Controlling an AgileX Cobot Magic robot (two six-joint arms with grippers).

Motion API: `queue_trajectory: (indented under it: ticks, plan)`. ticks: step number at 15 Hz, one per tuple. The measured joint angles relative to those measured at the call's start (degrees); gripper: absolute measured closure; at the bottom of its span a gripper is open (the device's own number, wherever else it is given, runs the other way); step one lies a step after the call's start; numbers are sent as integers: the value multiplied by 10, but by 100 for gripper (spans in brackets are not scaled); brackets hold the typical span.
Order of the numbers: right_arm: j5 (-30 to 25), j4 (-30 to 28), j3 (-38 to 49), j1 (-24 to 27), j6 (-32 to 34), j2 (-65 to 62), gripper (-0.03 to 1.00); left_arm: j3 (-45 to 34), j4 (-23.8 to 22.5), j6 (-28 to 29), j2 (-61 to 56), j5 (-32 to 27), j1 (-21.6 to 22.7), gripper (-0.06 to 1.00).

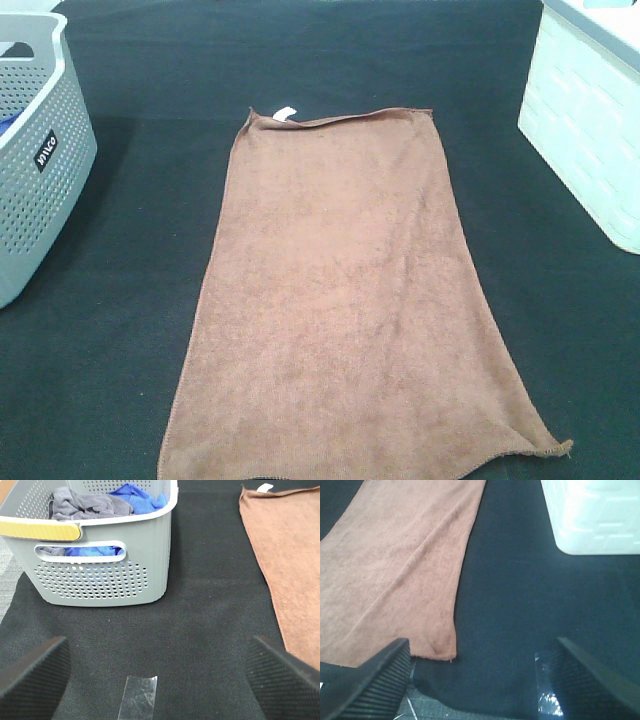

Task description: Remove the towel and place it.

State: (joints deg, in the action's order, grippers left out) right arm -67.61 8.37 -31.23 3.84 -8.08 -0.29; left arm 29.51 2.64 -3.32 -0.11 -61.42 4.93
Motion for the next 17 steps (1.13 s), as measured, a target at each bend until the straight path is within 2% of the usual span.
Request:
queue_trajectory:
  ticks: [3,5,17]
  plan:
    - [26,1,6,-56,-36,0,26,-6,33,-28,-2,5,0,5]
    - [56,1,21,-78,-40,0,26,-6,38,-32,-2,9,0,5]
    - [65,0,23,-79,-34,0,26,-9,53,-31,-2,9,0,5]
